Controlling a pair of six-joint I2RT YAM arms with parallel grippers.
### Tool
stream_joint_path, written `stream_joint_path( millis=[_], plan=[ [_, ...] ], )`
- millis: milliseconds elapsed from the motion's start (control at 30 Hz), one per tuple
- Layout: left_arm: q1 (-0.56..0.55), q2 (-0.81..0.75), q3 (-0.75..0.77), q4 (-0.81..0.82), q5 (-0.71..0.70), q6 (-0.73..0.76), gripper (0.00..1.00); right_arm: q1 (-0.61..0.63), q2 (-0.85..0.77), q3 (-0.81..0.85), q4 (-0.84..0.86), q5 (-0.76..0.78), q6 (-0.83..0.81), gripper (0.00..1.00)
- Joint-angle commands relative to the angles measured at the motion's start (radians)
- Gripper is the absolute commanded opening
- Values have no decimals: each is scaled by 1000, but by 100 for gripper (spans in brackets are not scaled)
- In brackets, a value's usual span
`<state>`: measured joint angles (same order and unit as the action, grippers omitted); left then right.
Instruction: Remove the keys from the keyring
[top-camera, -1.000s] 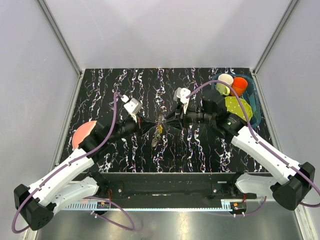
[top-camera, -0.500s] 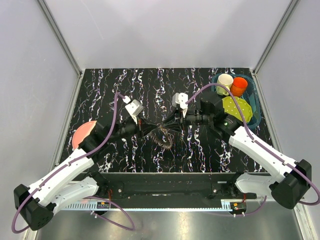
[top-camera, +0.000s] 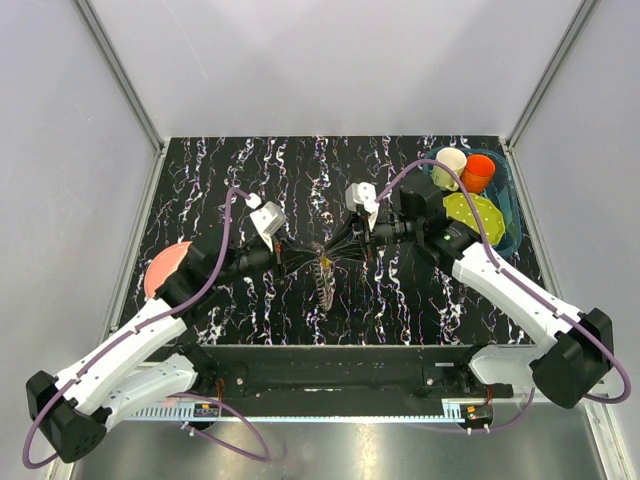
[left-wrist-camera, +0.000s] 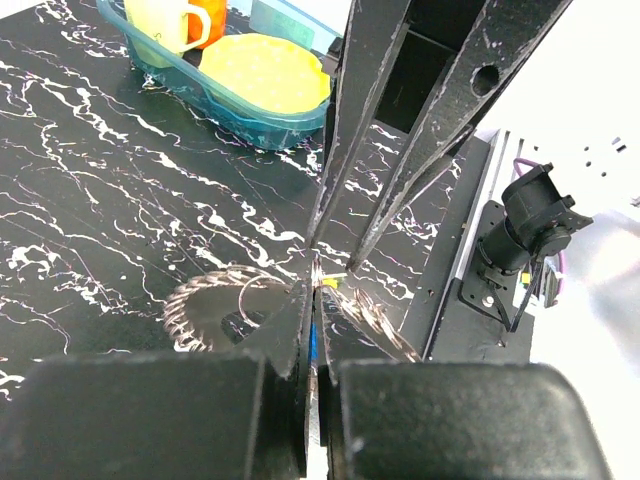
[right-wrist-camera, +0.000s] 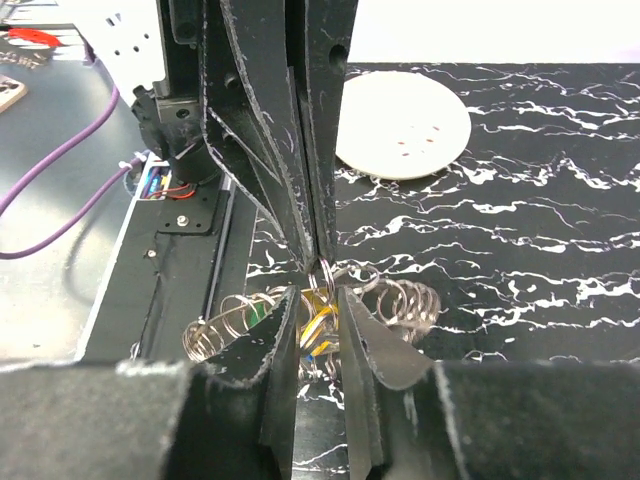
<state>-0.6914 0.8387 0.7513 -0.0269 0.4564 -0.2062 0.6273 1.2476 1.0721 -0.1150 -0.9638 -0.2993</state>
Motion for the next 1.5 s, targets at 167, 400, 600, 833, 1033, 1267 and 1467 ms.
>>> stream_joint_path(
  millis=[167, 400, 600, 833, 1033, 1267, 1467],
  plan=[
    [6, -32, 28, 110, 31, 13, 0, -3, 52, 42, 44, -99, 8, 27],
    [4, -30, 23, 119, 21, 10, 0, -5, 59, 34, 46, -98, 14, 17],
    [6, -30, 19, 136, 18, -2, 0, -3, 64, 32, 57, -110, 20, 0],
    [6, -3, 81, 33, -2, 7, 6, -5, 53, 64, -30, -75, -3, 0],
    [6, -13, 118, -77, 2, 37, 43, -3, 72, 207, -330, 13, -118, 0],
    [16, -9, 144, -126, 97, 39, 51, -3, 101, 390, -612, 109, -224, 0],
    [30, 10, 181, -177, 212, 56, 51, 15, 190, 600, -888, 180, -282, 0]
  ],
)
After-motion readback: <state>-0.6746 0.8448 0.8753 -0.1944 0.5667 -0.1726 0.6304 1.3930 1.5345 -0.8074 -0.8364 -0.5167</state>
